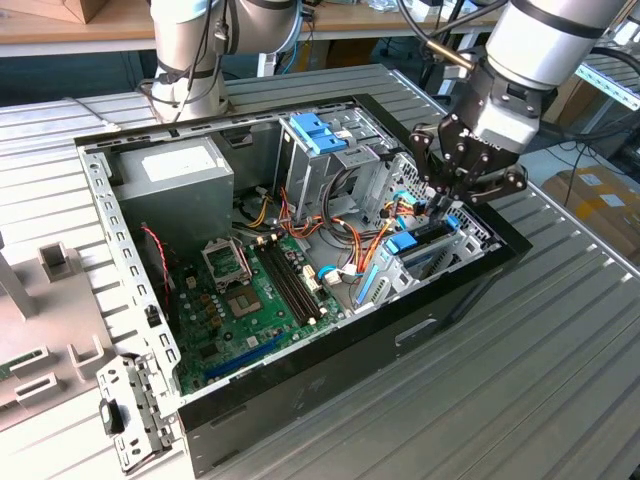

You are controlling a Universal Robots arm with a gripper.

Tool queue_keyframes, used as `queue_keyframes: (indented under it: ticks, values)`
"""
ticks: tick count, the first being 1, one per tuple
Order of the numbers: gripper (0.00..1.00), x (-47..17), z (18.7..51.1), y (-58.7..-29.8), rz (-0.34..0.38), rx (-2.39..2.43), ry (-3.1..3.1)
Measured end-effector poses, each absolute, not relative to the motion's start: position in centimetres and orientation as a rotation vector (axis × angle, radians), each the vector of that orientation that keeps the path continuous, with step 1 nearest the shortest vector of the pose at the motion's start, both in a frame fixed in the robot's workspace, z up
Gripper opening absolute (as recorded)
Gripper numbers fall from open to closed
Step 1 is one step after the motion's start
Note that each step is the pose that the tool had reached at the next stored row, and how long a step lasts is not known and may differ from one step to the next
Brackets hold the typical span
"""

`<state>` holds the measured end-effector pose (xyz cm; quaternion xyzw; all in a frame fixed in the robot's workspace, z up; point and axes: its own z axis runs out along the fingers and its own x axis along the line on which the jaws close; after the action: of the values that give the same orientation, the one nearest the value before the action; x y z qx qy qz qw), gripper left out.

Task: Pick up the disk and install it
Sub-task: 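Insert the first disk wire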

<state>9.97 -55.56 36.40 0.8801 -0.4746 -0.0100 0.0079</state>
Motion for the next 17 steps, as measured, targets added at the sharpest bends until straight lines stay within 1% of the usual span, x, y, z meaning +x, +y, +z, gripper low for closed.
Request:
queue_keyframes:
  ticks: [17]
  values:
    - [0.17,9.97,36.25,-55.56,-0.034,2.586,-1.759]
